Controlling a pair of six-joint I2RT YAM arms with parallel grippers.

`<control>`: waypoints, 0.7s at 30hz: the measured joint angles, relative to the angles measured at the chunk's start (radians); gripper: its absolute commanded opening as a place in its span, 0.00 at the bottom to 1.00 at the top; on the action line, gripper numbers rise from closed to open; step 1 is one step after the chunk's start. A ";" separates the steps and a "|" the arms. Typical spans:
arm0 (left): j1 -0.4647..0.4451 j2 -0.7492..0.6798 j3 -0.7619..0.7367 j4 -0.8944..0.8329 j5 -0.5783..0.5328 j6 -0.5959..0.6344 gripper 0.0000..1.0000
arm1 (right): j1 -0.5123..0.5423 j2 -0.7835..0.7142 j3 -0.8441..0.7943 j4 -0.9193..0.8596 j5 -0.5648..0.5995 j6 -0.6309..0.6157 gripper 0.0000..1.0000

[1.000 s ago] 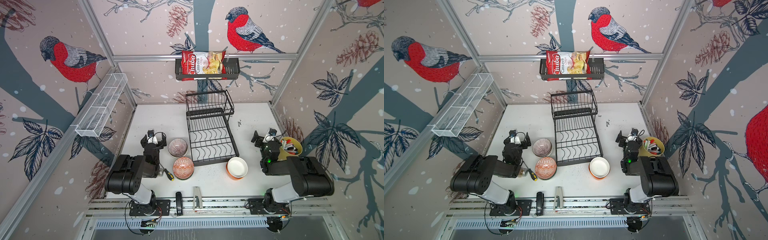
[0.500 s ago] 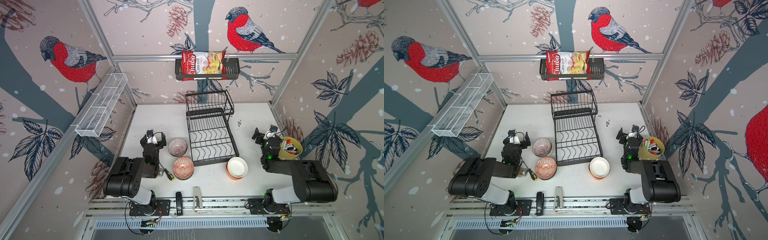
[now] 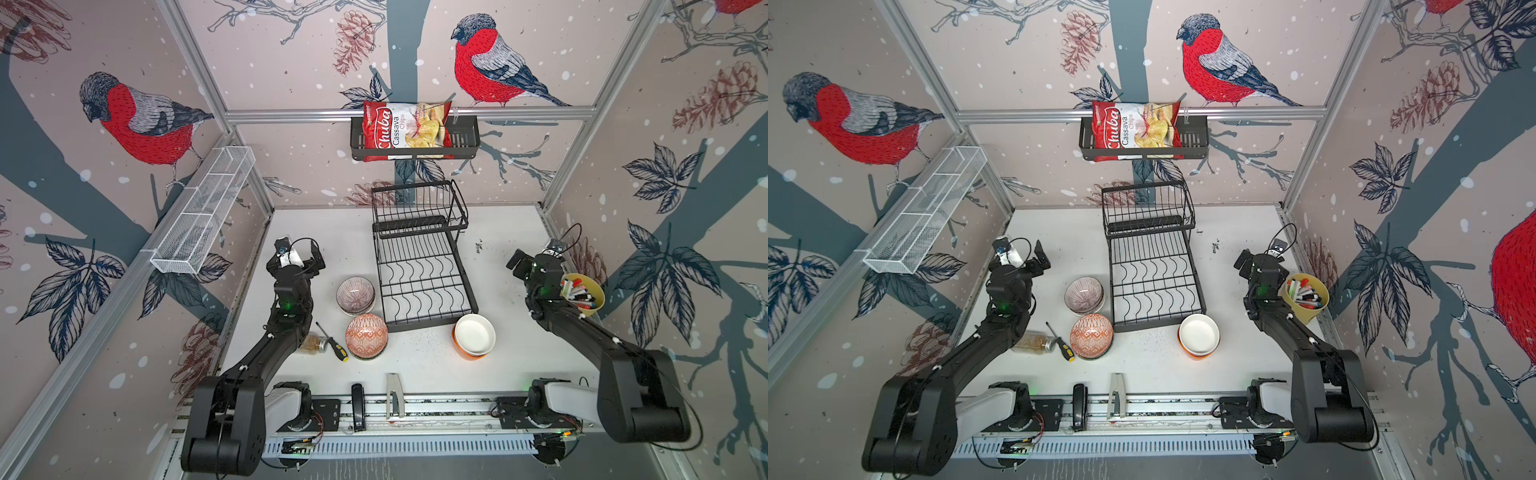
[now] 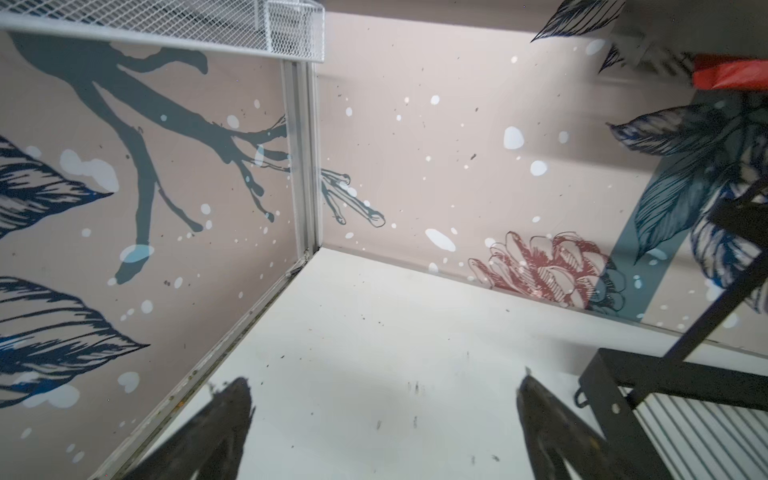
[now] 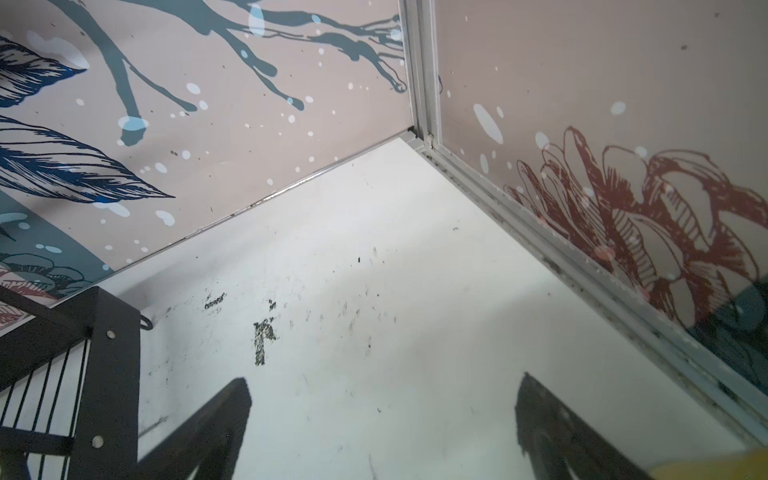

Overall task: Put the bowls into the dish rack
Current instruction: 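Reach the left gripper across to the white-and-orange bowl while the right arm rises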

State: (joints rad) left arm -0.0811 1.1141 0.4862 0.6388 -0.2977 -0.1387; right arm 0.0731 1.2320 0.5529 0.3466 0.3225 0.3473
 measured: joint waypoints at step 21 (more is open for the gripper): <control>-0.545 0.037 0.303 -0.673 0.096 -0.258 0.98 | 0.180 -0.121 0.187 -0.618 -0.068 0.153 0.99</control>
State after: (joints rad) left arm -0.6262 1.1511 0.7891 -0.0341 -0.2020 -0.3965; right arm 0.2535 1.1110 0.7399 -0.2718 0.2543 0.4999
